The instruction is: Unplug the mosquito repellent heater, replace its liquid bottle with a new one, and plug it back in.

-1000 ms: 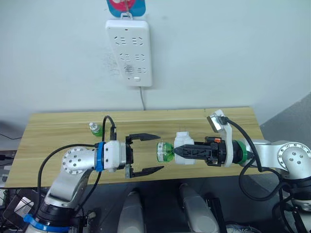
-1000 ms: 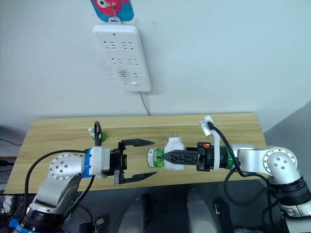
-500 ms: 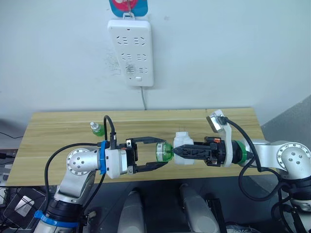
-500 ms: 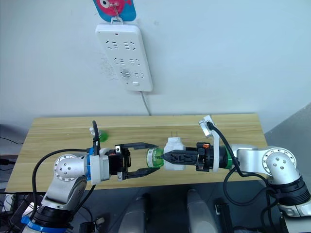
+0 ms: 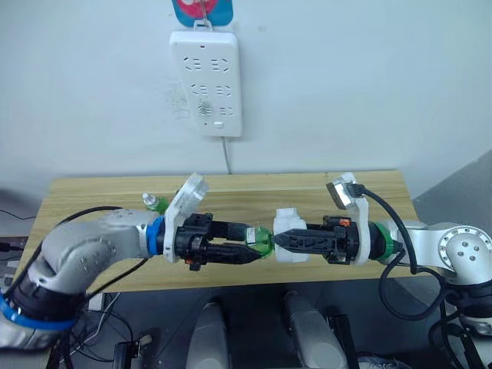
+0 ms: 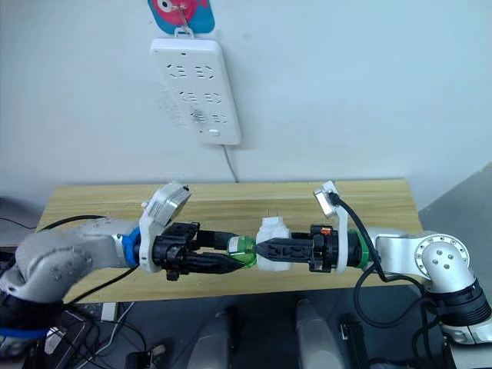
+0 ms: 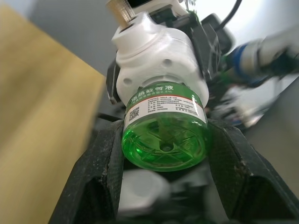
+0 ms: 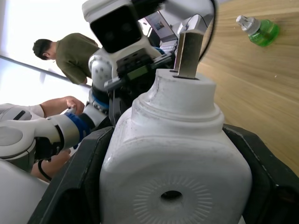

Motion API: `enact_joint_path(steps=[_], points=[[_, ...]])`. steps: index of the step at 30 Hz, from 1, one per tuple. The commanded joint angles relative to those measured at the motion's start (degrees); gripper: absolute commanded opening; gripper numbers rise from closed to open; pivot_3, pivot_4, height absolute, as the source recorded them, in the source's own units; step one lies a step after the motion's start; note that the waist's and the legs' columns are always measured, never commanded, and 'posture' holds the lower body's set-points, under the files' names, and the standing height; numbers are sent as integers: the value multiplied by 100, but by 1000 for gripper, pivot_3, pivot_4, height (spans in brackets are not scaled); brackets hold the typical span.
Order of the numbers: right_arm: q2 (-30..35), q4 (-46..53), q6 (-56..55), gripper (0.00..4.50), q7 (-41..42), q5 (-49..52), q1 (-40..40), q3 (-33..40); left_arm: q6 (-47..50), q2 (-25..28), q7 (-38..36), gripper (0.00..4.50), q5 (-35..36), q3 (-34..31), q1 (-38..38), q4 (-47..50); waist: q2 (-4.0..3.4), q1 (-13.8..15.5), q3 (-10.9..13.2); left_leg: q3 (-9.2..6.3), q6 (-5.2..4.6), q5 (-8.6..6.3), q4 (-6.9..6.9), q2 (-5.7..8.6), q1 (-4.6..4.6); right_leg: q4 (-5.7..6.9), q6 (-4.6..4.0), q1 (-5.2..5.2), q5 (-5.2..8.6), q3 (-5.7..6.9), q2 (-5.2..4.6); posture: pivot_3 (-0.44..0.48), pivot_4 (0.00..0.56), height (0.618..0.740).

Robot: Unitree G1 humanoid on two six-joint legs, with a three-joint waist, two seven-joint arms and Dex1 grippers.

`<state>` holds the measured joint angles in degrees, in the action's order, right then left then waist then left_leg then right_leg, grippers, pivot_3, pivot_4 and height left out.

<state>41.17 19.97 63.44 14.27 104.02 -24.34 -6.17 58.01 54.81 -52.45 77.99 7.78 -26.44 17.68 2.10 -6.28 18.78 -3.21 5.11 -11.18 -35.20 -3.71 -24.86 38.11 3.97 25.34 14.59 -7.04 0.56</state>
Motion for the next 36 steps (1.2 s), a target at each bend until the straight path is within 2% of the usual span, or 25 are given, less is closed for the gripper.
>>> enact_joint_path(steps=[1, 7, 10, 12, 17, 20, 23, 27, 31, 36], points=[[78, 187, 82, 3111, 13, -73, 27, -4, 563, 129, 89, 2256, 202, -371, -70, -204, -1, -21, 1, -1, 0, 0, 1, 0, 0, 0, 0, 1, 0, 1, 0, -173, 342, 740], [126, 225, 40, 3108, 1, -35, 71, -9, 272, -69, 130, 2256, -504, -469, 226, 145, -3, -9, 2, -1, 1, 0, 9, -2, 0, -1, -2, 5, 1, 1, 0, -175, 344, 740], [140, 247, 28, 3107, -3, -25, 97, -3, -262, -77, -138, 2256, -1209, -416, 488, 338, -3, 3, 2, 2, 1, 1, 7, -1, 0, -3, -2, 4, 1, -2, -1, -172, 341, 740], [143, 223, 28, 3107, 7, -38, 85, 0, -877, -36, -534, 2985, -1793, -389, 759, 485, -3, 1, 1, 5, 2, 1, 6, -1, 1, -3, -2, 4, 1, -4, -1, -171, 341, 740], [141, 195, 4, 3106, -11, -22, 72, -2, -2149, -73, -1221, 4483, -2911, -403, 1385, 713, -3, 17, 1, 10, 2, 1, 7, -1, 3, -3, -3, 5, 1, -8, -1, -167, 340, 740], [134, 200, -2, 3106, -25, -16, 87, -2, -3521, -87, -1731, 4500, -3910, -370, 1987, 699, -3, 14, 1, 18, 2, 0, 9, 0, 3, -12, -3, 5, 1, -14, -3, -167, 341, 740], [122, 207, -15, 3106, -43, -14, 94, -3, -5130, -648, -1743, 4500, -4735, -436, 2322, 465, -3, 42, 2, 19, 1, 0, 14, 0, 2, -12, -4, 7, 1, -14, -5, -172, 342, 740], [117, 221, -21, 3106, -61, 2, 96, -13, -6604, -1377, -1606, 4500, -5288, -552, 2448, 274, -3, 102, 1, 23, 2, 0, 9, 1, 0, -14, -4, 6, 1, -17, -6, -173, 343, 740], [114, 215, -12, 3106, -57, 2, 87, -23, -7097, -1736, -1470, 4500, -5480, -465, 2386, 256, -3, 119, 1, 24, 1, 0, 4, 1, -2, -12, -3, 5, 0, -19, -6, -171, 343, 740], [91, 196, -9, 3106, -75, 18, 47, -43, -7190, -2063, -1271, 4500, -5544, -304, 2113, 257, -3, 118, 1, 21, 1, 0, 1, 1, -1, -11, -1, 2, -1, -17, -6, -174, 348, 740]])
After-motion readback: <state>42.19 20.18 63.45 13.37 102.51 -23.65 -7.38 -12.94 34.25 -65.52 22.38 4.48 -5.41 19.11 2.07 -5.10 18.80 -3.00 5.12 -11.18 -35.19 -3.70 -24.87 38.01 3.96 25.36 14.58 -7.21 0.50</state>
